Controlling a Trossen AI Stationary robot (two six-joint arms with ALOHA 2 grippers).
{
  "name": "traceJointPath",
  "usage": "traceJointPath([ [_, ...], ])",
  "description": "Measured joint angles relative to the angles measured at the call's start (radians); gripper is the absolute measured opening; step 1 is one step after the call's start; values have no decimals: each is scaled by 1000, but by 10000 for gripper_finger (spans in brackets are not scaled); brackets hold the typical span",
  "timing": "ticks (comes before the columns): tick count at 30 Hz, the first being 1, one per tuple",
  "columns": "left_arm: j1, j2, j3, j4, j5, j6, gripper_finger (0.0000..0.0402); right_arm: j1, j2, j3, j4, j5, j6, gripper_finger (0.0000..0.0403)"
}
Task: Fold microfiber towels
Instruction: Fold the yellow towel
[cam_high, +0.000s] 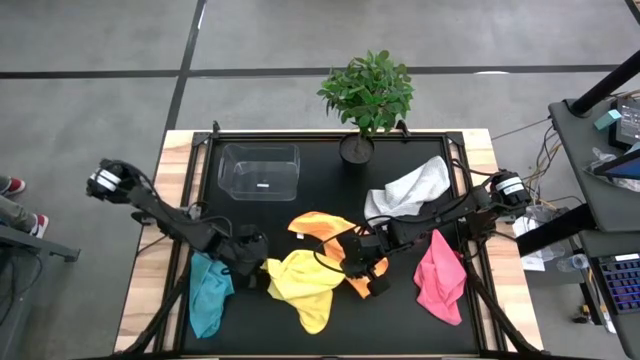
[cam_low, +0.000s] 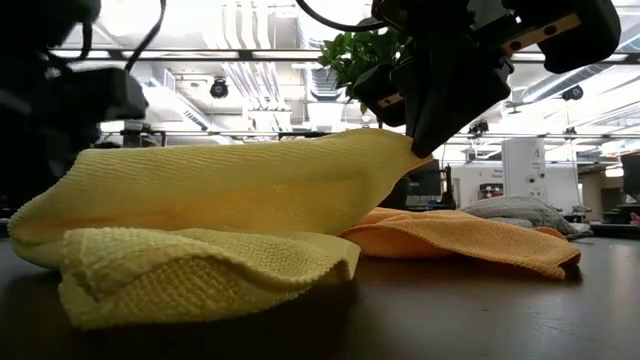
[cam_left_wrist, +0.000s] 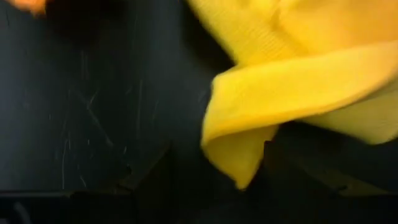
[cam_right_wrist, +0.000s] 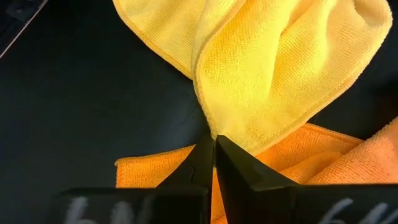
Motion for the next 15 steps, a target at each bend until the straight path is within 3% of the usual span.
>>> traceJointPath([
  [7, -1, 80, 8, 30, -21, 4, 221, 0, 1, 0, 1, 0, 4, 8],
  [15, 1, 66, 18, 45, -17, 10, 124, 0, 1, 0, 15, 0, 7, 8],
])
